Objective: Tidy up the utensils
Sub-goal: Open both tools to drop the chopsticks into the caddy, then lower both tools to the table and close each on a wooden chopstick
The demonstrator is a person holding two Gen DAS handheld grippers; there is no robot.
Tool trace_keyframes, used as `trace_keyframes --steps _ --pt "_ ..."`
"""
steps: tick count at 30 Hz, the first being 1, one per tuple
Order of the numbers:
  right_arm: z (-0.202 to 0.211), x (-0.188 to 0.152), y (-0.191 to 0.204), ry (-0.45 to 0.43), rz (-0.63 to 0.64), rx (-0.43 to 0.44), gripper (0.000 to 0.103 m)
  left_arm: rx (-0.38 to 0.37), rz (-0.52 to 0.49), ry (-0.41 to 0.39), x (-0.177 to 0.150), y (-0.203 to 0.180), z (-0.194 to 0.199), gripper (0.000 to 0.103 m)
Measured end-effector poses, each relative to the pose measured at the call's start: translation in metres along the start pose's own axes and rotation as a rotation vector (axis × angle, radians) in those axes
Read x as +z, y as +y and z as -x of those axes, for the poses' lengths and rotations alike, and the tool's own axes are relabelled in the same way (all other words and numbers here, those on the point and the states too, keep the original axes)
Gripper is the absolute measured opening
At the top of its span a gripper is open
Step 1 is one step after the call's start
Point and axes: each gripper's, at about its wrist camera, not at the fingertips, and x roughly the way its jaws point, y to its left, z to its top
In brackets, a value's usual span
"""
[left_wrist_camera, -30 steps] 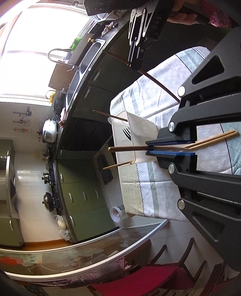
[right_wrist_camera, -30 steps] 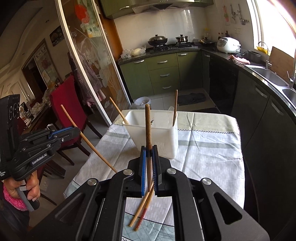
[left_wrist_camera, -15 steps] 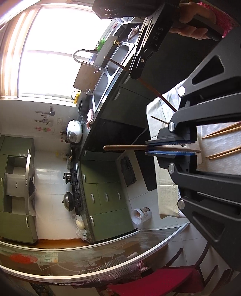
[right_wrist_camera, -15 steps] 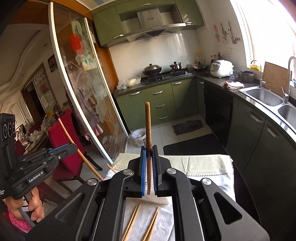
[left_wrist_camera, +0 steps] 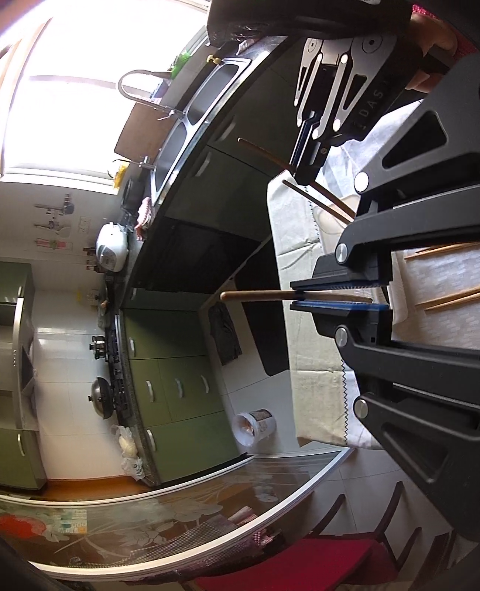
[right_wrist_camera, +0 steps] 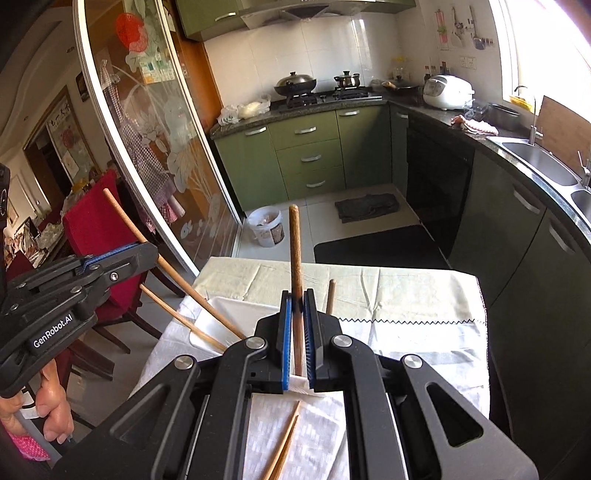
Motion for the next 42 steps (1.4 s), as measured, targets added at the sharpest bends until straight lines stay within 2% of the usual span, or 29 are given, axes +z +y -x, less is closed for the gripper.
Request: trace_keyframes --steps 4,10,12,14,15,19,25,27,32,38,42 --pt "-0.005 -0.012 0.002 0.010 0.003 0.009 0.011 -0.004 0.010 0.057 -0.010 0.005 -0.010 0.005" --pt "0.030 -0.023 0.004 -0.037 0.004 0.041 0.012 -0.019 0.003 0.045 -0.017 0.005 0.016 0.009" --pt "0.050 -0.035 0.004 -0.054 0.007 0.061 0.017 -0.025 -0.004 0.046 -0.022 0.001 0.028 0.025" --pt "0.067 -0.050 0.002 -0.064 0.009 0.071 0.020 -0.030 -0.009 0.063 -0.033 -0.001 0.037 0.034" --pt "0.075 -0.061 0.000 -0.065 0.010 0.077 0.020 -0.033 -0.017 0.085 -0.042 -0.002 0.039 0.034" --pt "0.091 -0.109 -0.016 -0.031 -0.001 0.064 0.020 -0.035 -0.038 0.232 -0.089 -0.004 0.022 0.034" --pt "0.085 -0.170 -0.051 0.064 -0.073 0.044 0.022 -0.007 -0.015 0.472 -0.159 0.008 -0.044 0.034" --pt "0.077 -0.186 -0.061 0.093 -0.098 0.044 0.024 0.011 0.004 0.525 -0.171 0.011 -0.066 0.028" --pt "0.061 -0.207 -0.075 0.149 -0.122 0.049 0.024 0.068 0.018 0.602 -0.187 0.014 -0.101 0.021" --pt "0.050 -0.206 -0.072 0.165 -0.125 0.066 0.024 0.065 0.039 0.657 -0.197 0.017 -0.119 0.019" --pt "0.041 -0.204 -0.070 0.177 -0.119 0.077 0.024 0.055 0.041 0.667 -0.199 0.017 -0.121 0.019"
